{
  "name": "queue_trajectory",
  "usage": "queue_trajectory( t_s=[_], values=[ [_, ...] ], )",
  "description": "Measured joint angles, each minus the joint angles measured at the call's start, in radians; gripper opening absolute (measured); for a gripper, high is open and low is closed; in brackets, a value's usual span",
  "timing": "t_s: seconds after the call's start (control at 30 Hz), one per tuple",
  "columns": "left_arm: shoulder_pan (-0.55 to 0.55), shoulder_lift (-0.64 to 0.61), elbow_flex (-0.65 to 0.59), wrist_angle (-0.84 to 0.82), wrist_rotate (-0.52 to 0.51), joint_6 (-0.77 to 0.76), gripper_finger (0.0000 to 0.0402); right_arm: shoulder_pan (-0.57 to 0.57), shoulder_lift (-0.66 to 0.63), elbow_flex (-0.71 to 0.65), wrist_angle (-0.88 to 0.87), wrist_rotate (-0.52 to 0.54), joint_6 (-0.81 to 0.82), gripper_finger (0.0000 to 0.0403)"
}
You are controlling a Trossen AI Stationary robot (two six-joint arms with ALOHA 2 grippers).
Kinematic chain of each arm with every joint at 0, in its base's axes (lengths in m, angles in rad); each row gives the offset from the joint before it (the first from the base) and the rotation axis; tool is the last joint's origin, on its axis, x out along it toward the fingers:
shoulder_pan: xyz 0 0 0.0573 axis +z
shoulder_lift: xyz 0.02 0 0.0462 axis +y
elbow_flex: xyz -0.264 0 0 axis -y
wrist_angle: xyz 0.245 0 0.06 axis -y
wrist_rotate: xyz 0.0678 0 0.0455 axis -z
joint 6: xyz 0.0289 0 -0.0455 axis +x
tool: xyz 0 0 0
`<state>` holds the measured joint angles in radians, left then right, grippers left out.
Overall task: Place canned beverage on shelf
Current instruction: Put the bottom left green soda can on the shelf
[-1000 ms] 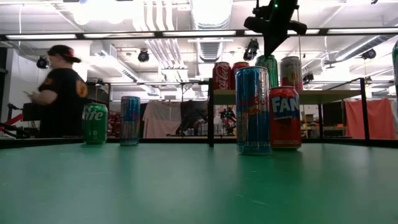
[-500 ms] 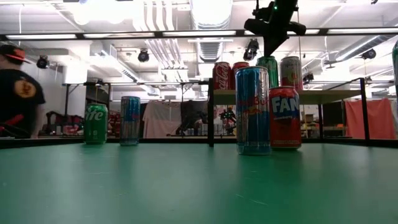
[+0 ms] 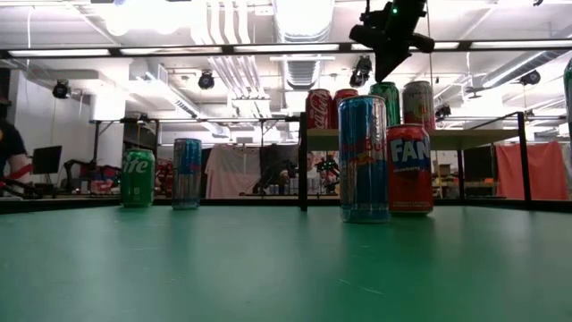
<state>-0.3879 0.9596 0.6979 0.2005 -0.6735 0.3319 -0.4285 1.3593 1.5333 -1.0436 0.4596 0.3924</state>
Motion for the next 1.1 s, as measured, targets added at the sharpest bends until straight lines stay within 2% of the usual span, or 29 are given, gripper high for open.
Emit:
queue_trajectory(
  t_s=[0.1,0.17,0.5,0.7,1.1],
  values=[
    [0.0,0.0,0.0,0.0,0.0,0.0,0.0349,0.001,-0.007,0.0,-0.001,-0.11,0.012,0.0009],
    [0.0,0.0,0.0,0.0,0.0,0.0,0.0349,0.001,-0.011,0.0,-0.003,-0.135,0.013,0.0009],
    [0.0,0.001,0.0,-0.001,0.0,0.0,0.0349,-0.08,-0.047,0.0,-0.139,-0.134,0.023,0.0009],
    [0.0,0.001,0.0,-0.001,0.0,0.0,0.0349,-0.109,-0.042,0.0,-0.1,-0.093,-0.042,0.0009],
    [0.0,0.001,0.0,-0.001,0.0,-0.001,0.0349,-0.142,-0.009,0.0,-0.055,-0.091,-0.079,0.0009]
  ],
)
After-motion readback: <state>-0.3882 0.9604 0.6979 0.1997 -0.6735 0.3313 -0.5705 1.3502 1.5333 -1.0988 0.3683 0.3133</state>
